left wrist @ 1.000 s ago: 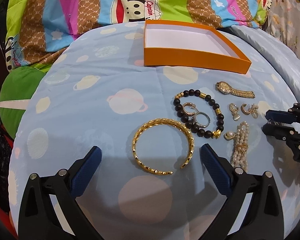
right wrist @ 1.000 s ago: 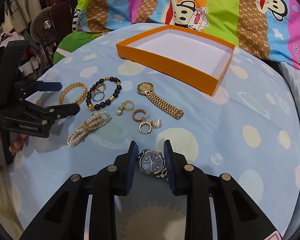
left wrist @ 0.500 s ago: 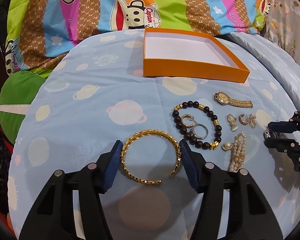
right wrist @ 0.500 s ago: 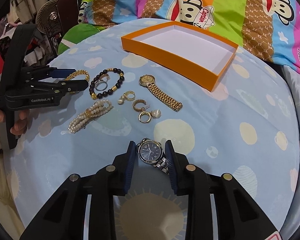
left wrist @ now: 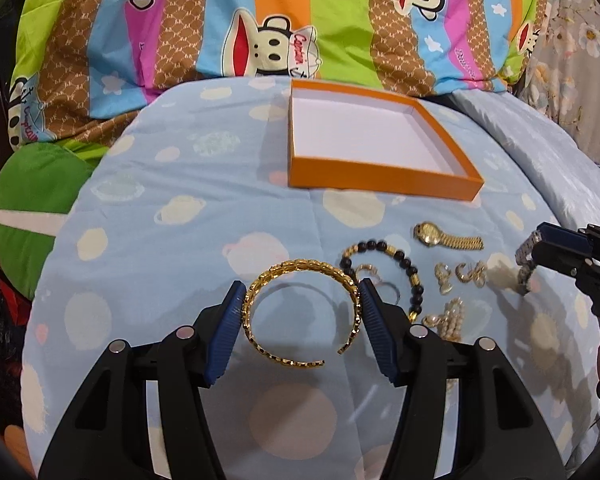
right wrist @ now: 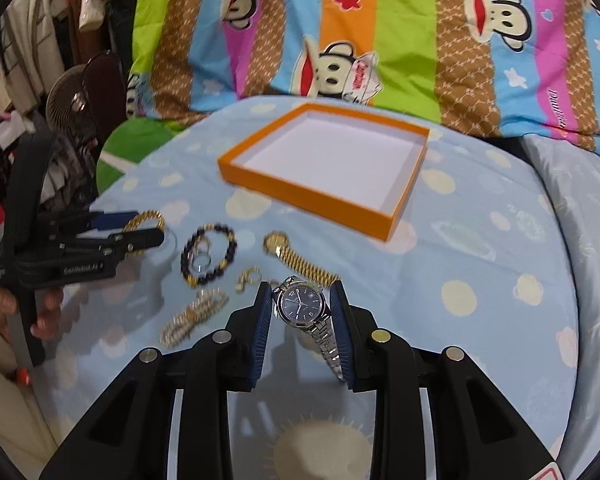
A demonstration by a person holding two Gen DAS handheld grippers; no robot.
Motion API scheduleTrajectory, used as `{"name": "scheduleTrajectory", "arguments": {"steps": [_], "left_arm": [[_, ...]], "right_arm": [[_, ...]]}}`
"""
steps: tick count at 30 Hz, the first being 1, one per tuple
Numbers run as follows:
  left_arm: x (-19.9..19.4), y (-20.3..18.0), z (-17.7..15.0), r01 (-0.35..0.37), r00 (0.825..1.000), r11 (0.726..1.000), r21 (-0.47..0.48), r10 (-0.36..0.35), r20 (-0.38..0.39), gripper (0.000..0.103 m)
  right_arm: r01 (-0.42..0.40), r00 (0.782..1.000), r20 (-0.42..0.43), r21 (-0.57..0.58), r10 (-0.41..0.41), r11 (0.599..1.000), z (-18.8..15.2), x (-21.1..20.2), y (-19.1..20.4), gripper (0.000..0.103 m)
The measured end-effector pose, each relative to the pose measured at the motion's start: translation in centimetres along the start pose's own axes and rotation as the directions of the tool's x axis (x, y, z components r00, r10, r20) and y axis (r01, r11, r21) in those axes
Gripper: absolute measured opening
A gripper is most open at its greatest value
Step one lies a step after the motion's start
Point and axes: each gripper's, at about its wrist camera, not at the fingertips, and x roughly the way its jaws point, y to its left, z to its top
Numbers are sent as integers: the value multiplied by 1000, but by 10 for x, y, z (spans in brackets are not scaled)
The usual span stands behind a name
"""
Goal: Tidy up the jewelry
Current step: 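Carry the silver watch and gold bangle into the orange box and open both tools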
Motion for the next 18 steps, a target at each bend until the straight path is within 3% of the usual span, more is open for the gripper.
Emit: {"name": "scheduleTrajectory", "arguments": {"steps": [5, 12, 18], "left_arm": [[-9, 1, 27, -1, 998, 1000, 23, 0, 63, 56], [-6, -1, 90, 5, 987, 998, 67, -15, 159, 56], [29, -14, 143, -20, 981, 993, 116, -3, 195, 56]], "right_arm": [[18, 999, 41, 79, -22, 997, 28, 2, -10, 25], [47, 994, 95, 133, -60, 990, 72, 20, -27, 25], [98, 988, 107, 149, -115, 984, 117, 47, -46, 25]]}}
